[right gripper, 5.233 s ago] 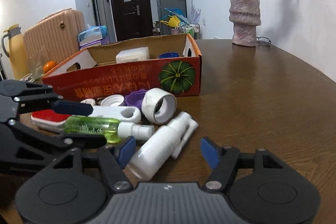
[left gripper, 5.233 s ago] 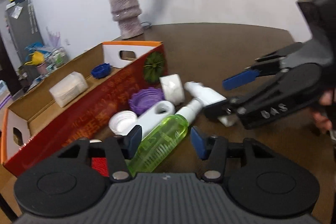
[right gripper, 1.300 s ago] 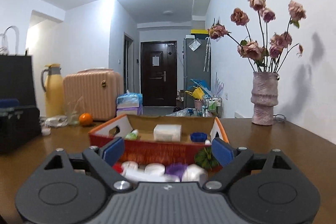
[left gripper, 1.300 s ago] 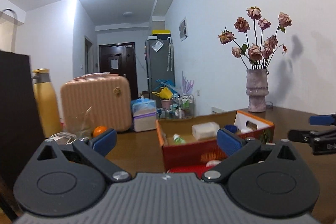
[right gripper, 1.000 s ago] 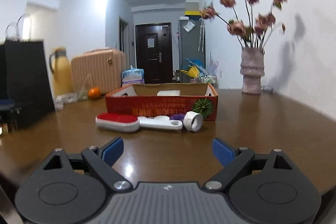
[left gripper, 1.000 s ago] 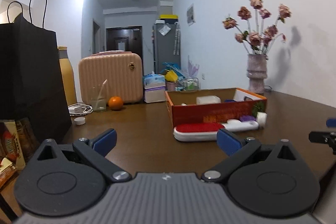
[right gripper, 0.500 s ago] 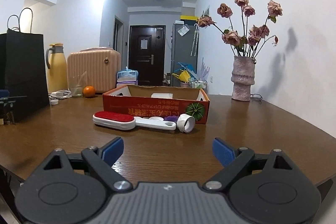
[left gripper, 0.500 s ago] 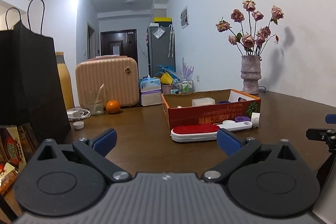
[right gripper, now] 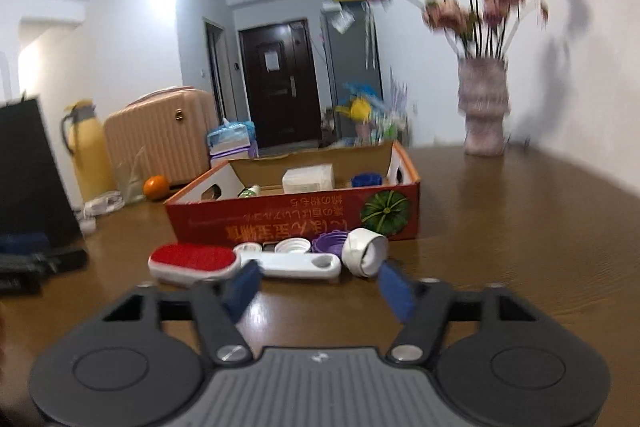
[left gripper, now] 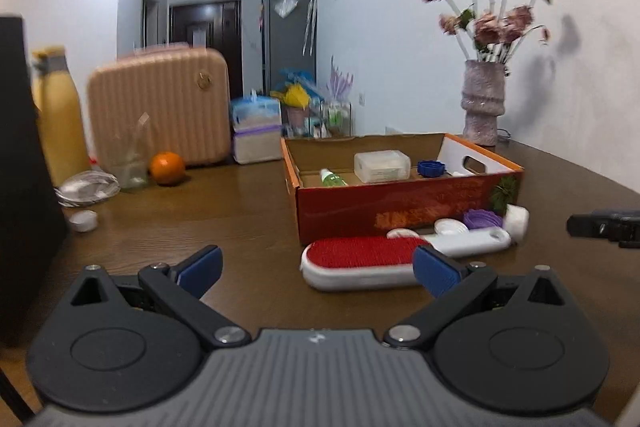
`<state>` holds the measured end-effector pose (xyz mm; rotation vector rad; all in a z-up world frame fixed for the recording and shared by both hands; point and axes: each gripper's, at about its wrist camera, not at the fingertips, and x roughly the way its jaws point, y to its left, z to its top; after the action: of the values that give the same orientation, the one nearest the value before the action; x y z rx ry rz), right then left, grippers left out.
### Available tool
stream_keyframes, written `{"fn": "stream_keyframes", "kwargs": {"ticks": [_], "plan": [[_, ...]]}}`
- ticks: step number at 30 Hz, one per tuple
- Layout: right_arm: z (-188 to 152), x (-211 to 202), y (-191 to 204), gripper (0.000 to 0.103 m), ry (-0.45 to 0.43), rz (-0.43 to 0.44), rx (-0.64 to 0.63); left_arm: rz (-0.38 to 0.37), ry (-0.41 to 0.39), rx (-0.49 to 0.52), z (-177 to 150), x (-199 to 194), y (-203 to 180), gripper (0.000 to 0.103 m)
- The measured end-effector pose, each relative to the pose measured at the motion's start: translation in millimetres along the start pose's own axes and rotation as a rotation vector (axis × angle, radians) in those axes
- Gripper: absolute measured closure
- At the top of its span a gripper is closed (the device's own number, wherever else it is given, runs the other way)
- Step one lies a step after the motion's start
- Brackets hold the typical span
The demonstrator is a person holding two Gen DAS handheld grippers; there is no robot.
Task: Organize rigid objects
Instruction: 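Withdraw both tools from the box back toward the remaining items, then grasp the red lint brush by its body with the left gripper, then carry the red lint brush over the cardboard box with the left gripper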
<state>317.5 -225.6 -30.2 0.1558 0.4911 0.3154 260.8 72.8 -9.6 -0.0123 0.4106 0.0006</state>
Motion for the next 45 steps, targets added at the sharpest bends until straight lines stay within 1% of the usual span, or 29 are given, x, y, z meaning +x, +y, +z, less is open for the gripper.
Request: {"fn": "stream_keyframes", "kwargs": {"ticks": [2,4,6,8,10,11,12,13,15,17,19,20,23,25,27,29,31,34,35,37,39,40,43,45], "plan": [[6.7,30.3,-12.5,0.062,0.066,0.021,0.099,-0.009,0.035,-0.051,11.3,25.7,5.3,0.0],[9.4,56.4,-20.2,0.065,0.108,0.029,0.165,-0.044,0.075,-0.093,20.5,52.6,10.8,0.0],[9.2,73.0,-23.1,0.064,0.099,0.013,0.202,-0.079,0.106,-0.098,24.3,73.3,13.1,0.001],[8.6,86.5,-25.7,0.065,0.119,0.005,0.23,-0.103,0.135,-0.054,24.1,91.1,11.1,0.003],[5.6,96.4,-25.2,0.067,0.136,-0.017,0.221,-0.113,0.166,-0.036,20.3,104.7,10.0,0.015],[4.4,99.7,-24.5,0.07,0.139,-0.031,0.211,-0.107,0.181,-0.046,17.6,109.9,11.0,0.018],[3.0,102.3,-25.3,0.071,0.138,-0.038,0.209,-0.106,0.207,-0.06,14.3,116.1,12.9,0.026],[0.8,105.1,-26.8,0.073,0.14,-0.047,0.212,-0.108,0.229,-0.077,11.4,121.1,14.5,0.029],[0.7,105.5,-30.1,0.074,0.127,-0.047,0.216,-0.138,0.227,-0.14,6.0,123.7,22.2,0.029],[0.7,107.0,-27.8,0.077,0.128,-0.05,0.187,-0.169,0.241,-0.195,4.6,125.4,29.2,0.03],[2.3,108.7,-24.1,0.079,0.138,-0.062,0.16,-0.202,0.248,-0.23,4.4,126.5,33.1,0.037],[3.4,109.3,-23.5,0.082,0.14,-0.062,0.153,-0.208,0.25,-0.248,3.9,126.0,34.6,0.037],[3.8,109.0,-23.7,0.09,0.156,-0.033,0.177,-0.168,0.232,-0.257,1.2,111.1,29.8,0.04],[3.1,99.3,-22.4,0.09,0.179,-0.024,0.201,-0.136,0.235,-0.267,-1.3,94.6,23.3,0.041],[-2.0,81.5,-20.5,0.09,0.149,-0.004,0.214,-0.117,0.206,-0.295,-7.1,69.4,20.5,0.042],[-6.2,59.0,-16.7,0.09,0.106,0.011,0.215,-0.108,0.149,-0.298,-12.8,39.0,15.8,0.043],[-8.7,31.0,-8.0,0.09,0.043,0.021,0.19,-0.088,0.049,-0.279,-15.4,1.0,6.1,0.044],[-11.9,-22.0,11.6,0.09,-0.092,0.023,0.119,-0.065,-0.117,-0.237,-18.2,-56.7,-11.4,0.044],[-12.2,-38.8,16.2,0.09,-0.132,0.028,0.107,-0.064,-0.161,-0.236,-19.5,-74.0,-15.2,0.044],[-12.9,-68.4,21.2,0.09,-0.202,0.04,0.091,-0.076,-0.219,-0.251,-21.0,-100.7,-19.7,0.044],[-13.5,-94.0,25.1,0.09,-0.255,0.047,0.071,-0.098,-0.258,-0.253,-21.4,-120.2,-22.2,0.044],[-12.8,-102.7,24.6,0.09,-0.268,0.049,0.066,-0.108,-0.269,-0.25,-20.7,-126.0,-23.3,0.044],[-10.5,-118.9,21.2,0.09,-0.297,0.046,0.067,-0.142,-0.274,-0.258,-17.6,-133.8,-26.7,0.044],[-5.5,-122.4,14.1,0.09,-0.31,0.042,0.09,-0.161,-0.267,-0.261,-15.7,-130.1,-29.3,0.044]]}}
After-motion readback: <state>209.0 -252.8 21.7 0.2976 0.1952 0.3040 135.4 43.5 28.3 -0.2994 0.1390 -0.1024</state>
